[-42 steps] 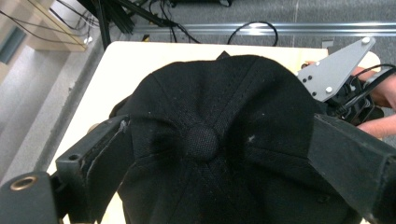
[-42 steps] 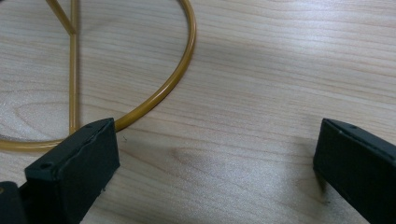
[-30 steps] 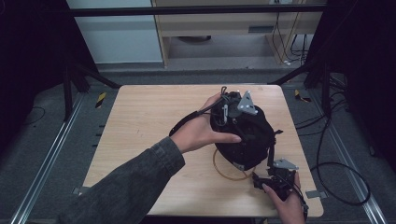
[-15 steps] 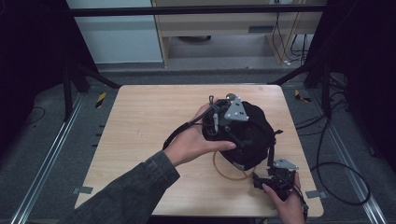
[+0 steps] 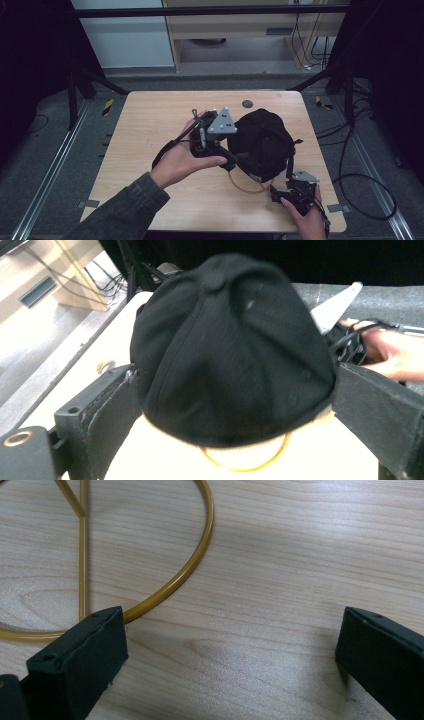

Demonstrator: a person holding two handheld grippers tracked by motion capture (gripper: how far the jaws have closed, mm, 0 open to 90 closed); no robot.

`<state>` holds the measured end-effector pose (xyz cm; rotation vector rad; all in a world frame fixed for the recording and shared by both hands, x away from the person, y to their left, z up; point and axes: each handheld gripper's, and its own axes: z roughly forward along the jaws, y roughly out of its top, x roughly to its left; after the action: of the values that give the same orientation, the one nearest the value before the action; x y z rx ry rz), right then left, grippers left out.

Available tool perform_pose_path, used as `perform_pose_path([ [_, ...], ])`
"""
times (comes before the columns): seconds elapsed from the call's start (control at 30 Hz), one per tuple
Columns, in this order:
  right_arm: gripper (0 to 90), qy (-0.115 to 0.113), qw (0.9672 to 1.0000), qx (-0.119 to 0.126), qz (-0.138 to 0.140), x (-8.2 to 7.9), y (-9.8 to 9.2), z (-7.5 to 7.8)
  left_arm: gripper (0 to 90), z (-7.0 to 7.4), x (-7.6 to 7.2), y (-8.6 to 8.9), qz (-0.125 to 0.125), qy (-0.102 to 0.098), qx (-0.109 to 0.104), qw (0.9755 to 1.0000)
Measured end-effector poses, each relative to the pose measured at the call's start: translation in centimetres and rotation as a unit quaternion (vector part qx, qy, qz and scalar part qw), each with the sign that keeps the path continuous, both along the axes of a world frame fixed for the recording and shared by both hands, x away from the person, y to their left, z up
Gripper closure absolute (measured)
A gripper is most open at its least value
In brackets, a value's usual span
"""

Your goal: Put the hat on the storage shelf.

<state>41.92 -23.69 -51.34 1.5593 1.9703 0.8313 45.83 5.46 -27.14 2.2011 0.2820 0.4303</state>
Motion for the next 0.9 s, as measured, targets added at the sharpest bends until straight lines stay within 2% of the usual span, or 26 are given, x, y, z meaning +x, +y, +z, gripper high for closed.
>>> perform_pose_path([
  [0.03, 0.4, -0.001, 1.0000, 0.005, -0.004, 0.0, 0.1, 0.0, 5.2, -0.3, 0.1, 0.9, 0.009, 0.004, -0.003, 0.9999],
  [0.07, 0.4, -0.001, 1.0000, 0.005, -0.004, 0.0, 0.1, 0.0, 5.2, -0.3, 0.1, 0.9, 0.009, 0.004, -0.003, 0.9999],
  [0.13, 0.4, -0.001, 1.0000, 0.005, -0.003, 0.0, 0.1, 0.0, 5.2, -0.8, 0.3, 2.2, 0.019, 0.007, -0.006, 0.9998],
  [0.17, 0.4, -0.001, 1.0000, 0.005, -0.003, 0.0, 0.1, 0.0, 5.2, -1.5, 0.5, 3.4, 0.029, 0.011, -0.003, 0.9995],
  [0.23, 0.4, -0.001, 1.0000, 0.005, -0.003, 0.0, 0.1, 0.0, 5.2, -1.7, 0.5, 3.8, 0.034, 0.011, -0.002, 0.9994],
  [0.3, 0.4, -0.001, 1.0000, 0.005, -0.003, 0.0, 0.1, 0.0, 5.2, -2.8, 0.7, 5.6, 0.047, 0.020, -0.005, 0.9987],
  [0.37, 0.4, -0.001, 1.0000, 0.005, -0.003, 0.0, 0.1, 0.0, 5.2, -3.2, 0.7, 6.1, 0.051, 0.018, -0.005, 0.9985],
  [0.47, 0.4, -0.002, 1.0000, 0.002, 0.000, 0.0, 0.0, 0.0, 5.2, -4.8, 0.7, 8.1, 0.063, 0.027, -0.002, 0.9976],
  [0.5, 0.4, -0.002, 1.0000, 0.002, 0.000, 0.0, 0.0, 0.0, 5.2, -4.8, 0.7, 8.1, 0.063, 0.027, -0.002, 0.9976],
  [0.53, 0.4, -0.002, 1.0000, 0.002, -0.001, 0.0, 0.0, 0.0, 5.2, -5.7, 0.7, 8.9, 0.069, 0.031, 0.001, 0.9971],
  [0.57, 0.4, -0.002, 1.0000, 0.002, -0.001, 0.0, 0.0, 0.0, 5.2, -5.7, 0.7, 8.9, 0.069, 0.031, 0.001, 0.9971],
  [0.6, 0.4, -0.002, 1.0000, 0.002, 0.000, 0.0, 0.0, 0.0, 5.2, -6.5, 0.7, 9.6, 0.073, 0.035, 0.006, 0.9967],
  [0.67, 0.4, -0.002, 1.0000, 0.002, -0.001, 0.0, 0.0, 0.0, 5.2, -7.0, 0.7, 10.0, 0.077, 0.035, 0.009, 0.9964],
  [0.7, 0.4, -0.002, 1.0000, 0.002, 0.000, 0.0, 0.0, 0.0, 5.3, -7.7, 0.8, 10.7, 0.082, 0.041, 0.011, 0.9957],
  [0.8, 0.4, -0.002, 1.0000, 0.002, 0.000, 0.0, 0.0, 0.0, 5.3, -8.4, 0.8, 11.2, 0.087, 0.046, 0.009, 0.9951],
  [0.83, 0.4, -0.002, 1.0000, 0.002, 0.000, 0.0, 0.0, 0.0, 5.2, -9.2, 0.8, 11.8, 0.089, 0.050, 0.009, 0.9948],
  [0.87, 0.4, -0.002, 1.0000, 0.002, 0.000, 0.0, 0.0, 0.0, 5.2, -9.2, 0.8, 11.8, 0.089, 0.050, 0.009, 0.9948],
  [0.9, 0.4, -0.002, 1.0000, 0.002, -0.001, 0.0, 0.0, 0.0, 5.2, -9.8, 0.9, 12.2, 0.093, 0.053, 0.010, 0.9942],
])
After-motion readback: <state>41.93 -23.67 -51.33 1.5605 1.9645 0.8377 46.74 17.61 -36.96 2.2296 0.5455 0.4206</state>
